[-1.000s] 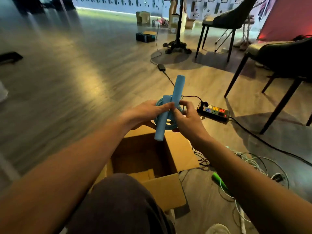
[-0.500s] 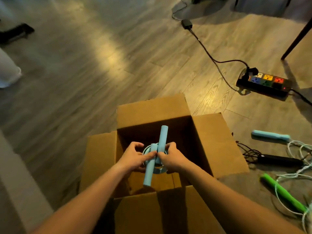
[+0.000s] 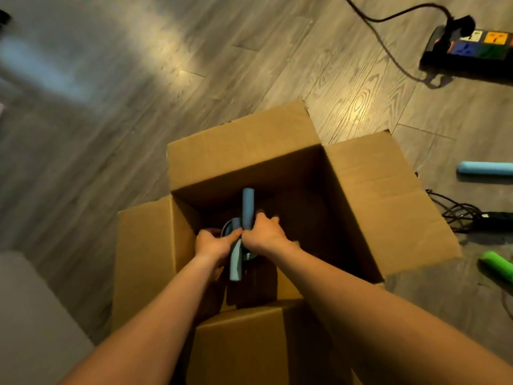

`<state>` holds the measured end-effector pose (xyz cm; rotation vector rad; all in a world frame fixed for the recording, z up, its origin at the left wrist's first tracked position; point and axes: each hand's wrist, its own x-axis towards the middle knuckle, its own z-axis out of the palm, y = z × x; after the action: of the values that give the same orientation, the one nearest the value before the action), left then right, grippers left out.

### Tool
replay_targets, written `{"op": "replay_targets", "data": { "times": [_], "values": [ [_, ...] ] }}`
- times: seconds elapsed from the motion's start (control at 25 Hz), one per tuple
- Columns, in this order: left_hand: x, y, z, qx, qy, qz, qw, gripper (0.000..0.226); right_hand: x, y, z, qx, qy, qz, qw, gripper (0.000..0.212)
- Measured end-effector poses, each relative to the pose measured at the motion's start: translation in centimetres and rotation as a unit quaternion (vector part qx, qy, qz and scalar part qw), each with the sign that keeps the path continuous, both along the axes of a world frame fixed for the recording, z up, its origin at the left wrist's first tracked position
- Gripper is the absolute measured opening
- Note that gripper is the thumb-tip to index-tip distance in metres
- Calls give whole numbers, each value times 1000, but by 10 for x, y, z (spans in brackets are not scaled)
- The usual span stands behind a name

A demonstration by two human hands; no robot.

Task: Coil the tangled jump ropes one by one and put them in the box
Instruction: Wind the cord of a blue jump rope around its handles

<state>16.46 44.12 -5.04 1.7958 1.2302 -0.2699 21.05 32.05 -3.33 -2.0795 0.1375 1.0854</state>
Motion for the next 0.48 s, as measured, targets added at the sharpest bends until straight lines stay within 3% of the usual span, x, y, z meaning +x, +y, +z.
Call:
{"op": "replay_targets", "data": {
  "times": [0.16, 0.32, 0.4, 0.48],
  "values": [
    [3, -2, -5, 25, 7, 23, 999, 42, 5, 2, 5, -27, -63, 7, 998, 57],
    [2, -5, -8, 82, 13, -13, 996, 36, 8, 1, 6, -6, -154, -59, 986, 46],
    [2, -8, -3, 97, 12, -22, 995, 36, 11, -7, 6, 37, -166, -90, 981, 41],
    [1, -10, -2, 105, 22, -25, 994, 36, 11, -17, 6, 100, -174, -49, 979, 43]
  ]
}}
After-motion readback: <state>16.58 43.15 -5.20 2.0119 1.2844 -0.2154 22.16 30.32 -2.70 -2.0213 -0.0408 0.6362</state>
